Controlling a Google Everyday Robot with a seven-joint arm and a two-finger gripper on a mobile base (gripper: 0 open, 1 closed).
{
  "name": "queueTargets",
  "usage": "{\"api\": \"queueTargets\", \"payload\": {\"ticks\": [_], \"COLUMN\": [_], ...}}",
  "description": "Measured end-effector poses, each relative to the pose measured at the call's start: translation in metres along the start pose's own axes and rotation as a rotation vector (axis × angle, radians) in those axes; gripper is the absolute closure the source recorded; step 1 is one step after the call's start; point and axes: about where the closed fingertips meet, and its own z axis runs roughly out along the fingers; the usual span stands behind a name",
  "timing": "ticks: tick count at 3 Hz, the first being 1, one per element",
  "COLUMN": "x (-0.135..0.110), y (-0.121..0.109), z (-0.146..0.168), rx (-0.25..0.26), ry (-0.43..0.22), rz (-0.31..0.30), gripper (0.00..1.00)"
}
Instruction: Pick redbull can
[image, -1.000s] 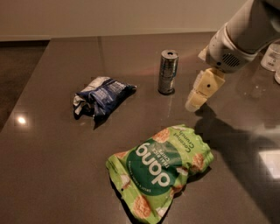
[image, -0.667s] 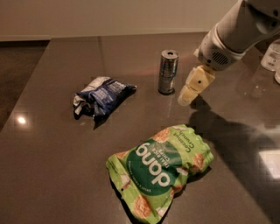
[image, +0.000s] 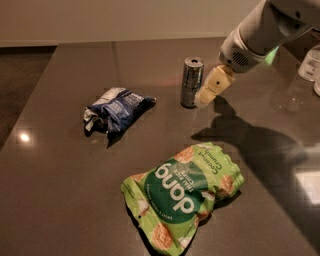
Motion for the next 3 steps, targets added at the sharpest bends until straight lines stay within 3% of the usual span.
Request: {"api": "queueTargets", "payload": {"ticks": [1,3], "x": [-0.008,-0.030], "y": [-0.014,-0.029], "z": [0.010,0.020], "rx": [-0.007,-0.007], "ry": [-0.016,-0.029], "rz": [0.049,0.062], "gripper": [0.00,0.00]}}
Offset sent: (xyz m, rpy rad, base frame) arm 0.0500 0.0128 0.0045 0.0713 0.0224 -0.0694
